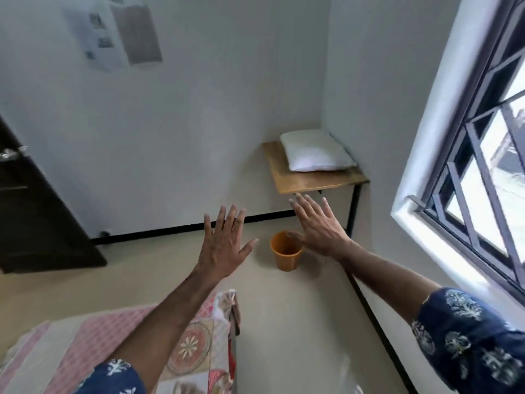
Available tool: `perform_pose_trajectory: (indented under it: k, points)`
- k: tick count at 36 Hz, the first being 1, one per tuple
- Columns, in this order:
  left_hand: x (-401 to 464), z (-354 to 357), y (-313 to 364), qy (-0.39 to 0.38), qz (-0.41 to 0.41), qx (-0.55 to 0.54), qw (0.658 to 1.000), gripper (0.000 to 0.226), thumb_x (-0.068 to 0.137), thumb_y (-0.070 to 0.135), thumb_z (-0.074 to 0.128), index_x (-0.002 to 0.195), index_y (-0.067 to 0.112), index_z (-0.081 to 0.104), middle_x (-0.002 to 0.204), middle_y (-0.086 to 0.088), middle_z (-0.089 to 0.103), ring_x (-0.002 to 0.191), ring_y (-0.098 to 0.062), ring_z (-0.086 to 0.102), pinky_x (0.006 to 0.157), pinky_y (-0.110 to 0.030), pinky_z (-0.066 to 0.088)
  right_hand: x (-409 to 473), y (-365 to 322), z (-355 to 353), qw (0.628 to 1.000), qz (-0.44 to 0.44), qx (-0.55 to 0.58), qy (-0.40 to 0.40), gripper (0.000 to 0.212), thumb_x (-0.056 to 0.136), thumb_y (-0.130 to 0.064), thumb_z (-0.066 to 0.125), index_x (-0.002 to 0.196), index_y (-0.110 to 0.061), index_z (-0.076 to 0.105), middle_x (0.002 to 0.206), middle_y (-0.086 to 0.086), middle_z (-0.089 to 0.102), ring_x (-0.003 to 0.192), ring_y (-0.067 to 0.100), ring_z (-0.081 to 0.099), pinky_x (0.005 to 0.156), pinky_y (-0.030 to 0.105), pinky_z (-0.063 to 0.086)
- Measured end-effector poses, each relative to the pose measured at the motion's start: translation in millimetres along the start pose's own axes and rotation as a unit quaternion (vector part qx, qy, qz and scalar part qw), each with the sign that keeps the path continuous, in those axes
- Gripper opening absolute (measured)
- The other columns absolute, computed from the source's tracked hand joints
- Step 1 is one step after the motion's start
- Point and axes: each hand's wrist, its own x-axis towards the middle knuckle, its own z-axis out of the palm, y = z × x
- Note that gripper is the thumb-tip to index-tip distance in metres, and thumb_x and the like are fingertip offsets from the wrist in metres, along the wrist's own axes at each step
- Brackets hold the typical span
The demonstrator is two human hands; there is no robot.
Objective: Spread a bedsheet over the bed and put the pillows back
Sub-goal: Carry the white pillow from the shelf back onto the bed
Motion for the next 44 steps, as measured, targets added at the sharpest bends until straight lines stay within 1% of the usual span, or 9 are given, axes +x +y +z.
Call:
perform_pose_trajectory:
  k: [8,12,14,18,23,30,34,38,44]
  points:
    - [153,53,26,-0.023,0.035,-0.004,0.999,0.097,0.086,0.078,-0.012,0.162,0.020,0.003,0.171,-0.008,0.003,0.157,-0.030,0.002,0.122,-0.062,0.001,95,123,37,0.999,0.049,-0.010,-0.014,0.086,0.100,-0.066,0.037,0.163,-0.018,0.004,0.172,0.008,0.000,0.158,0.026,-0.001,0.126,0.057,0.001]
    - [235,67,37,-0.025,0.033,-0.020,0.999,0.103,0.082,0.079,-0.019,0.163,0.019,0.005,0.171,-0.009,0.003,0.157,-0.032,0.005,0.122,-0.062,0.001,144,187,47,0.998,0.054,-0.009,-0.032,0.083,0.101,-0.065,0.032,0.163,-0.020,0.000,0.172,0.007,-0.004,0.158,0.026,-0.005,0.126,0.057,-0.002]
    - [273,72,42,-0.020,0.025,-0.028,0.999,0.102,0.083,0.078,-0.017,0.162,0.019,0.009,0.170,-0.010,0.006,0.157,-0.032,0.008,0.122,-0.061,0.003,169,218,51,0.998,0.053,-0.022,-0.035,0.088,0.095,-0.073,0.018,0.163,-0.020,-0.002,0.172,0.006,-0.005,0.158,0.025,-0.006,0.126,0.057,-0.004]
    - [335,86,56,-0.029,0.030,-0.042,0.998,0.092,0.089,0.075,0.001,0.162,0.019,0.013,0.170,-0.010,0.009,0.156,-0.032,0.010,0.122,-0.060,0.005,208,271,59,0.997,0.064,-0.016,-0.046,0.102,0.078,-0.078,-0.003,0.163,-0.021,-0.002,0.172,0.005,-0.006,0.158,0.025,-0.005,0.126,0.057,-0.002]
    - [402,117,67,-0.056,0.039,-0.031,0.997,0.094,0.084,0.073,-0.005,0.162,0.022,0.004,0.171,-0.008,-0.004,0.157,-0.030,0.000,0.123,-0.059,0.002,242,321,74,0.994,0.072,-0.039,-0.071,0.084,0.101,-0.061,0.036,0.163,-0.018,-0.001,0.172,0.007,-0.003,0.158,0.027,-0.003,0.126,0.057,0.000]
    - [510,172,81,-0.074,0.066,-0.047,0.994,0.077,0.101,0.059,0.035,0.162,0.020,0.009,0.171,-0.008,-0.003,0.157,-0.031,0.001,0.124,-0.056,0.007,300,399,119,0.991,0.095,-0.042,-0.081,0.082,0.103,-0.056,0.040,0.163,-0.018,0.000,0.172,0.008,-0.002,0.158,0.028,0.000,0.126,0.055,0.000]
    - [575,206,83,-0.099,0.074,-0.047,0.991,0.076,0.102,0.053,0.043,0.162,0.019,0.011,0.171,-0.007,0.000,0.157,-0.031,0.001,0.124,-0.054,0.012,339,443,142,0.987,0.116,-0.043,-0.106,0.084,0.103,-0.053,0.042,0.163,-0.017,-0.005,0.171,0.009,-0.006,0.158,0.029,-0.002,0.126,0.053,0.000]
    - [642,242,81,-0.146,0.071,-0.074,0.984,0.081,0.100,0.048,0.053,0.161,0.018,0.010,0.170,-0.008,-0.002,0.157,-0.033,0.001,0.125,-0.055,0.014,379,485,162,0.979,0.134,-0.052,-0.147,0.083,0.105,-0.045,0.042,0.162,-0.017,-0.012,0.170,0.008,-0.017,0.157,0.028,-0.012,0.126,0.051,-0.004]
    - [708,286,88,-0.186,0.077,-0.090,0.975,0.099,0.094,0.042,0.065,0.162,0.020,-0.003,0.170,-0.008,-0.013,0.156,-0.032,-0.010,0.126,-0.054,0.003,433,542,194,0.980,0.148,-0.030,-0.130,0.088,0.100,-0.047,0.051,0.163,-0.014,-0.001,0.171,0.012,0.000,0.158,0.032,0.004,0.125,0.054,0.006]
